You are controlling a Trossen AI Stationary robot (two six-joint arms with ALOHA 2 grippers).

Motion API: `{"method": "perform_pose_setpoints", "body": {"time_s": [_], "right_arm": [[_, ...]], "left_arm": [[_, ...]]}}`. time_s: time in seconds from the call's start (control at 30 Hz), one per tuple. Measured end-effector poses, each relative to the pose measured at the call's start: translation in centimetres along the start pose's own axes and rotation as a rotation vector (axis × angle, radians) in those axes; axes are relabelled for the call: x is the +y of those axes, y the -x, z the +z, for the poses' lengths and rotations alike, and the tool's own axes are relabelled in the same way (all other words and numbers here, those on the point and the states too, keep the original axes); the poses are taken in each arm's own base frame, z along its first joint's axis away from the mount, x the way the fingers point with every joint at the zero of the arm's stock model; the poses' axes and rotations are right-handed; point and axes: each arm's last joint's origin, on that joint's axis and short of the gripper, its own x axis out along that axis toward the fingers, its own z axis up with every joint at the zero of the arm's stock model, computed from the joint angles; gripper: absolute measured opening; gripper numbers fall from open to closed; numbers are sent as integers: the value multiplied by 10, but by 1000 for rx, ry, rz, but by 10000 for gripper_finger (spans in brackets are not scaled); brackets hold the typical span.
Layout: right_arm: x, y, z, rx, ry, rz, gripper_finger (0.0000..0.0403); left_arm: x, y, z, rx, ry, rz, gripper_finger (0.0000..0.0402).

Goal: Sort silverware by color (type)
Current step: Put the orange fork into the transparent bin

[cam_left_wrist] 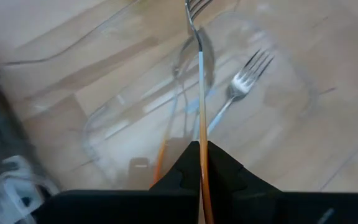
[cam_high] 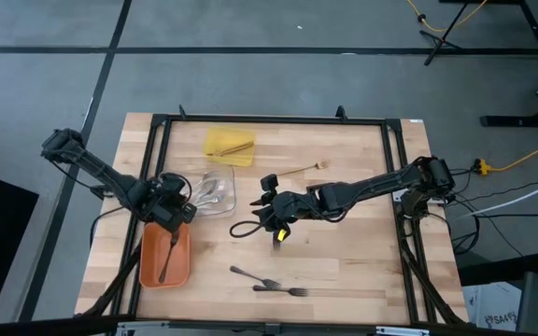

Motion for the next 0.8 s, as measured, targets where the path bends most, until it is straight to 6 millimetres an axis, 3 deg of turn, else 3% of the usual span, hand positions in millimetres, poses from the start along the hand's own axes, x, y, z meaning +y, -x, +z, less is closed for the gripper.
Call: {"method": "perform_pose_setpoints", "body": {"time_s": [0.2,0.8], "right_arm": [[0,0,0,0,0,0,97],[0,0,0,0,0,0,97]], "left_arm": [[-1,-4,2,16,-3,23,0],[-16,-33,-6,308,-249,167,7]]}}
